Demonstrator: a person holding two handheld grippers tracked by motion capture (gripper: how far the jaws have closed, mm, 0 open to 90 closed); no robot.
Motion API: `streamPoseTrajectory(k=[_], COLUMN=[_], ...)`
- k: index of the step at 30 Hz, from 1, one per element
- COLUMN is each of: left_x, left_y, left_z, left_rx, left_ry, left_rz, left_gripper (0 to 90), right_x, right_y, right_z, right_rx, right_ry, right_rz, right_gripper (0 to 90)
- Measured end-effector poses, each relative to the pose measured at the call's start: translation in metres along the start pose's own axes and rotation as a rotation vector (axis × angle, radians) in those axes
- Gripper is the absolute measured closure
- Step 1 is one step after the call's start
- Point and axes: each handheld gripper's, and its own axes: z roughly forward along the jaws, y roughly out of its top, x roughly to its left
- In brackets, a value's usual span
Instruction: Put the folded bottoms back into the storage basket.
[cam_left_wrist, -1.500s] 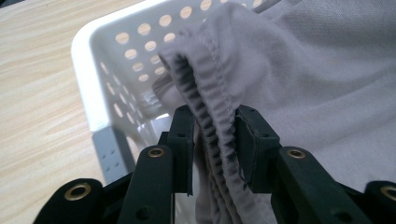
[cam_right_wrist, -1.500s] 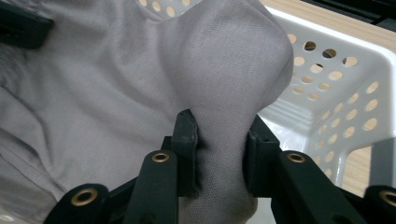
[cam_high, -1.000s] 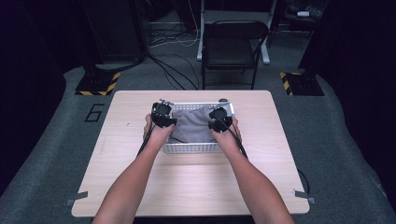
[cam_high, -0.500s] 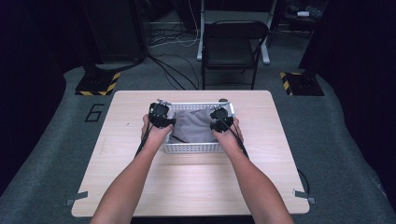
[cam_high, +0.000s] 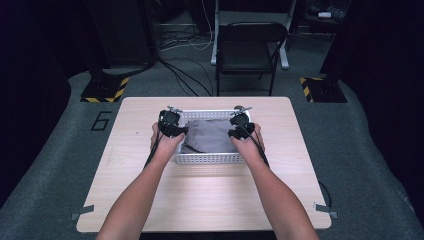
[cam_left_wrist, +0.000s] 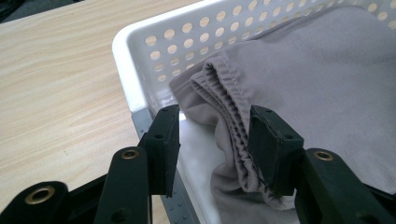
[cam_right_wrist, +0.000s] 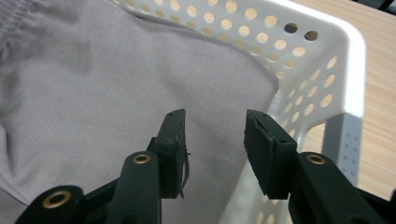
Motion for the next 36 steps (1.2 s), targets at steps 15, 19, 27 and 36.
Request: streamPoseTrajectory(k=[15,19,27,36], left_x=[0.004,0.004,0.002,-0.004], left_y=[-0.003,-0.005,-0.015,-0.026], left_z=[-0.011,-0.020,-0.040,-0.062], left_rx=[-0.023,-0.032,-0.058,-0.088], left_ry=[-0.010,-0.033,-0.083,-0.130], left_rz=[-0.027,-0.019,-0.008,0.026], left_gripper=[50.0,49.4,49.3,48.3], right_x=[-0.010,-0.005,0.000,0.001], right_y=[-0.002,-0.006,-0.016,-0.032], right_z=[-0.020,-0.030,-0.047,-0.065], right_rx=[-0.039,-0.055,-0.081,-0.117], right_ry=[0.041,0.072,0.117,0.164], right_rz=[0.004,-0.025,-0.040,-0.020], right_gripper=[56.2,55.3,55.0,54.0])
